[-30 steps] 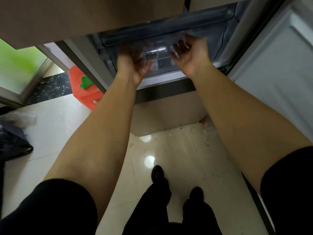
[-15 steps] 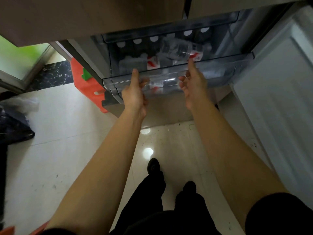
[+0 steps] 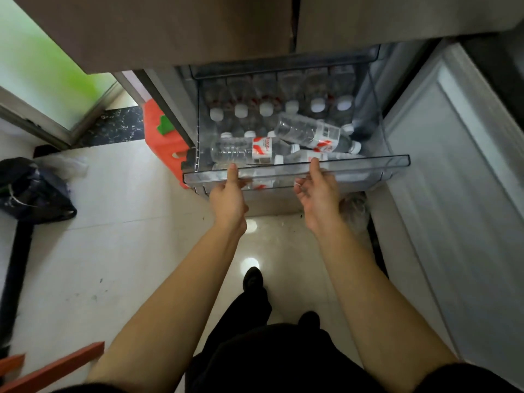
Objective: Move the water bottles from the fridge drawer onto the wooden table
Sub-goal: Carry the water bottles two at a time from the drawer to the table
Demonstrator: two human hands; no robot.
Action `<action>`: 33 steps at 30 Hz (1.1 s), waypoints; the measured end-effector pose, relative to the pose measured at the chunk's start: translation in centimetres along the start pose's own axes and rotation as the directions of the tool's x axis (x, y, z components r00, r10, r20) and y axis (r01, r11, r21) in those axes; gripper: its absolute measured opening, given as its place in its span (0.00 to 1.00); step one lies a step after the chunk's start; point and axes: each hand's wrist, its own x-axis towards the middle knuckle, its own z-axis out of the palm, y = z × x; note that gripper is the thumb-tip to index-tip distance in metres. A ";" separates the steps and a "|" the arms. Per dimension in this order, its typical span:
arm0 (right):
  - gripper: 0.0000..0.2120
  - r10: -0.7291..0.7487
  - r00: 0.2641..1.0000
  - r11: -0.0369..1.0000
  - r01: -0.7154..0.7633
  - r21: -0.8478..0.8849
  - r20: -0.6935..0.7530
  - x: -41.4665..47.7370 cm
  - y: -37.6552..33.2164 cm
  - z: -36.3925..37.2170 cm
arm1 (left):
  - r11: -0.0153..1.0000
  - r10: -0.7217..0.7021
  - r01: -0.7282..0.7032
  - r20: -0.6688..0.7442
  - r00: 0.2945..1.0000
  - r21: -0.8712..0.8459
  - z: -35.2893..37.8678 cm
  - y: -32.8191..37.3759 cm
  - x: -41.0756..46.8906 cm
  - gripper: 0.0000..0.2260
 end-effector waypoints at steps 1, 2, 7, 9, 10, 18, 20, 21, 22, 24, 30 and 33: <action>0.14 0.010 1.000 0.999 -0.010 -0.049 0.016 -0.2 -0.5 -0.3 | 1.000 -0.003 0.003 0.011 1.000 -0.007 -0.1 0.1 -0.3 0.17; 0.13 0.031 0.999 0.994 -0.027 -0.108 0.037 -0.4 -1.0 -0.5 | 1.000 -0.003 0.003 0.028 1.000 -0.007 -0.2 0.3 -0.5 0.17; 0.18 0.101 0.993 0.781 -0.039 -0.624 0.065 -2.1 -4.3 -2.4 | 0.959 0.123 -0.116 -0.008 0.992 0.258 -1.2 0.8 -2.1 0.13; 0.22 -0.064 0.991 0.607 0.129 -0.784 0.114 -2.6 -5.4 -3.1 | 0.814 0.393 -0.334 -0.028 0.919 0.476 -1.5 0.6 -2.8 0.13; 0.23 -0.167 0.974 0.514 0.221 -0.829 0.156 -2.6 -6.0 -3.1 | 0.714 0.509 -0.434 0.019 0.861 0.549 -1.6 0.8 -3.2 0.13; 0.09 -0.401 0.816 0.060 0.477 -0.877 0.416 1.0 -10.0 -1.4 | 0.131 0.516 -0.640 0.499 0.697 0.757 1.5 5.9 2.2 0.19; 0.12 -0.289 0.856 -0.019 0.443 -0.896 0.429 3.1 -10.9 -0.8 | 0.051 0.385 -0.623 0.560 0.734 0.781 2.5 6.8 4.3 0.22; 0.15 -0.204 0.880 -0.048 0.428 -0.902 0.429 4.1 -11.2 -0.5 | 0.008 0.319 -0.611 0.577 0.752 0.792 2.9 7.1 5.5 0.24; 0.17 -0.111 0.901 -0.081 0.412 -0.908 0.419 5.2 -11.4 -0.1 | -0.036 0.251 -0.601 0.589 0.768 0.799 3.5 7.3 6.6 0.25; 0.23 0.057 0.916 -0.175 0.401 -0.899 0.397 7.2 -11.5 0.7 | -0.111 0.124 -0.599 0.609 0.783 0.793 4.6 7.6 8.7 0.28; 0.29 0.245 0.921 -0.501 0.387 -0.774 0.302 11.4 -10.0 2.4 | -0.328 -0.088 -0.652 0.665 0.741 0.683 7.7 6.9 12.4 0.41; 0.24 0.302 0.917 -0.559 0.390 -0.731 0.259 12.0 -9.3 2.9 | -0.477 -0.084 -0.629 0.681 0.728 0.614 8.5 6.0 13.0 0.41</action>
